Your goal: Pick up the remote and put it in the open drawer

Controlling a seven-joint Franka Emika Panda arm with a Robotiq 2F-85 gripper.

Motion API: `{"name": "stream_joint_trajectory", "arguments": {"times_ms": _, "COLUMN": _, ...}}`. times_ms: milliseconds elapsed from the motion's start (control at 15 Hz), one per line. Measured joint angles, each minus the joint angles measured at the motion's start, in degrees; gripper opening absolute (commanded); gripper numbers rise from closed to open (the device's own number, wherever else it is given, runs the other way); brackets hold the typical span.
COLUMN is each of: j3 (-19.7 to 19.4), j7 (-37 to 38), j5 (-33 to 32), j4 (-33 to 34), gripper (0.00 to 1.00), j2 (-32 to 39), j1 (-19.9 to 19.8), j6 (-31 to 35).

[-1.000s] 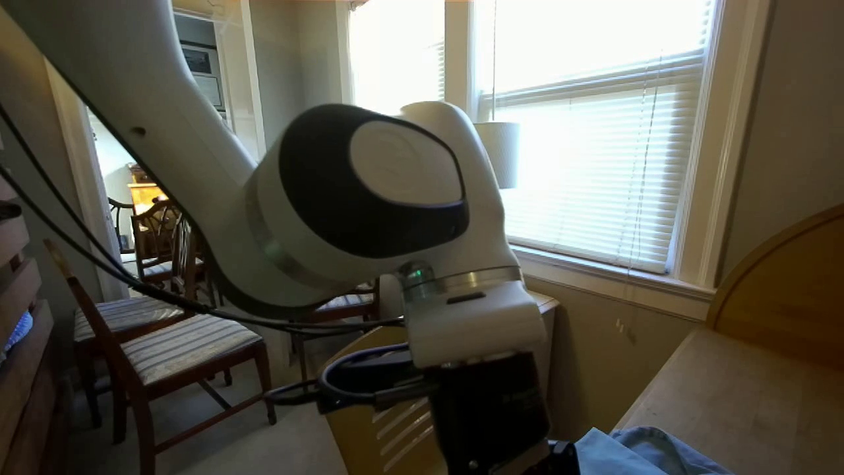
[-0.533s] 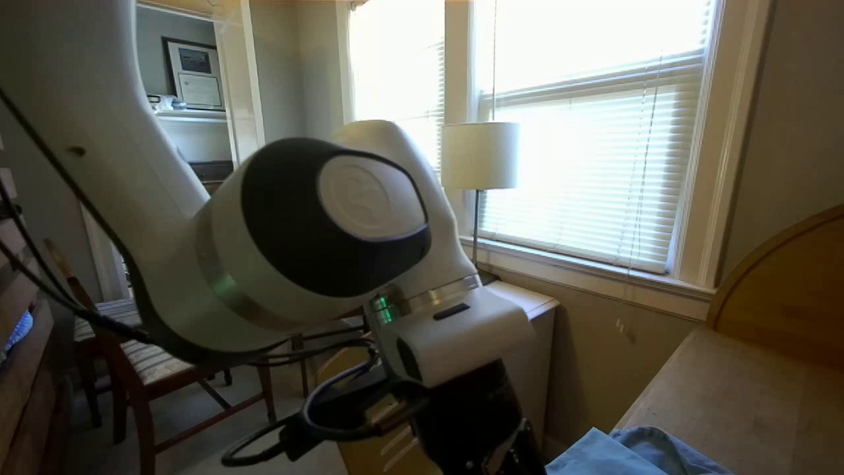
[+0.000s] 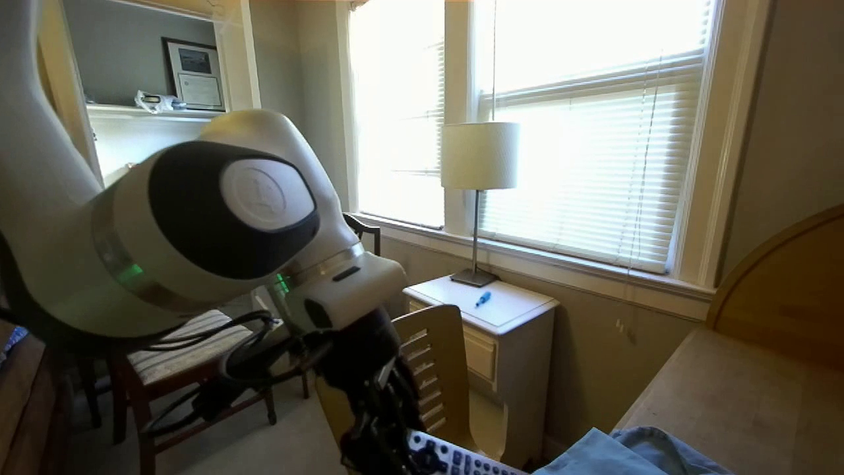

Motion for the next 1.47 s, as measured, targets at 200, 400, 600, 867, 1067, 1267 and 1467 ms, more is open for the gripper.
{"name": "stream_joint_trajectory", "arguments": {"times_ms": 200, "j3": 3.99, "j7": -7.95, "j5": 0.04, "j4": -4.72, "gripper": 0.29, "j2": -2.13, "j1": -2.65, "j6": 3.53}}
{"name": "stream_joint_trajectory", "arguments": {"times_ms": 400, "j3": 9.77, "j7": -17.48, "j5": 0.16, "j4": -8.34, "gripper": 0.29, "j2": -2.35, "j1": -8.33, "j6": 5.62}}
{"name": "stream_joint_trajectory", "arguments": {"times_ms": 600, "j3": 16.85, "j7": -28.40, "j5": 0.86, "j4": -11.61, "gripper": 0.29, "j2": -2.04, "j1": -15.90, "j6": 6.26}}
{"name": "stream_joint_trajectory", "arguments": {"times_ms": 867, "j3": 27.77, "j7": -44.01, "j5": 1.33, "j4": -14.15, "gripper": 0.29, "j2": 0.14, "j1": -29.12, "j6": 4.91}}
{"name": "stream_joint_trajectory", "arguments": {"times_ms": 1067, "j3": 34.06, "j7": -55.73, "j5": 1.98, "j4": -13.73, "gripper": 0.29, "j2": 3.08, "j1": -37.55, "j6": -0.76}}
{"name": "stream_joint_trajectory", "arguments": {"times_ms": 1267, "j3": 35.24, "j7": -65.87, "j5": 4.50, "j4": -12.21, "gripper": 0.29, "j2": 4.73, "j1": -40.21, "j6": -8.26}}
{"name": "stream_joint_trajectory", "arguments": {"times_ms": 1467, "j3": 26.25, "j7": -74.35, "j5": 11.21, "j4": -10.03, "gripper": 0.29, "j2": 4.87, "j1": -31.51, "j6": -8.75}}
